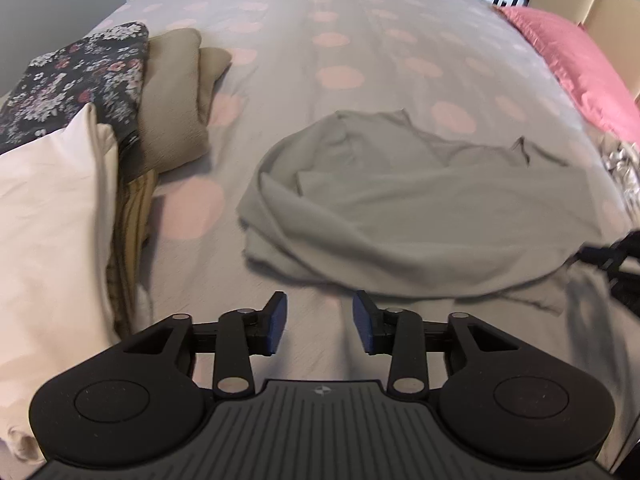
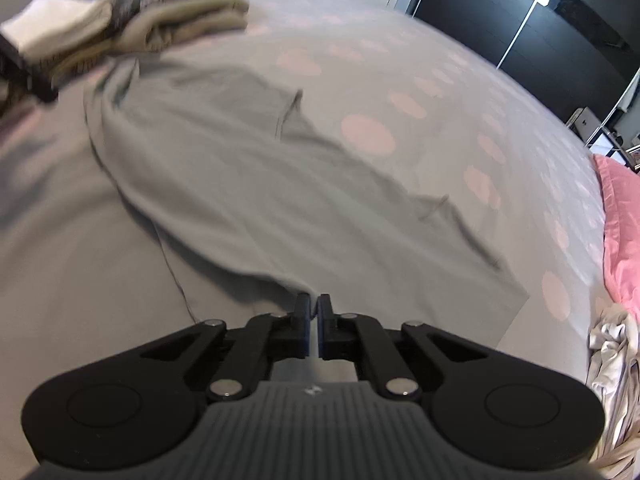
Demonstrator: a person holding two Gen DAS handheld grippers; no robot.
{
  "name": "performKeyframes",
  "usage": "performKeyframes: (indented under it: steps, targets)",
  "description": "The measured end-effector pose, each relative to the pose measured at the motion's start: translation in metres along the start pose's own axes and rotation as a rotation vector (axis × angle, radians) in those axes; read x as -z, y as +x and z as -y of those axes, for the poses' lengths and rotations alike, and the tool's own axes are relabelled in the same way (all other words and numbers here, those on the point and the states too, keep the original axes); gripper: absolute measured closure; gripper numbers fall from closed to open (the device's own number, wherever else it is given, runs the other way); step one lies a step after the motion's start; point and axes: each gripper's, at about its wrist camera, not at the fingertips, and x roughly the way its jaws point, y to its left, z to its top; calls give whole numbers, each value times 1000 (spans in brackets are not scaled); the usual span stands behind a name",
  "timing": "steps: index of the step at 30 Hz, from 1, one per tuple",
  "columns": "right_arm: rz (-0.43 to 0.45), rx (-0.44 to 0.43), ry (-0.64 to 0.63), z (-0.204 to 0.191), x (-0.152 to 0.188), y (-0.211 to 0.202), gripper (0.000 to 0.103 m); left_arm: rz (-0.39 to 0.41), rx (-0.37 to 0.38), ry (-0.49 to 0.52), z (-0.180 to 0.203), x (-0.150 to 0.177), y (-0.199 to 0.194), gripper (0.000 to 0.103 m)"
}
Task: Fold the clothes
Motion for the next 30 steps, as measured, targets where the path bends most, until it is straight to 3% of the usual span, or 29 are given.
performKeyframes:
  steps: [7,10,17,20,24,30]
  targets:
    - [163,-135,-7,-15,-39,-79,100,-17,6,42,3,9,-2,63]
    - [233,-154,21,-16,-53,-112,100,-26,-12,65,8,15,1,63]
    - [393,-152,271,27,-65,-167,100,-30,-23,61,4,22,-2,63]
    - [357,-95,417,61,-62,-157,100,-28,-23,53,2,24,-3,63]
    - [193,0,586,95,-46,-115,100,-16,-17,50,2,24,1,63]
    - [33,84,629,107,-27,-66,100,32,-30,86,9,21,15,62]
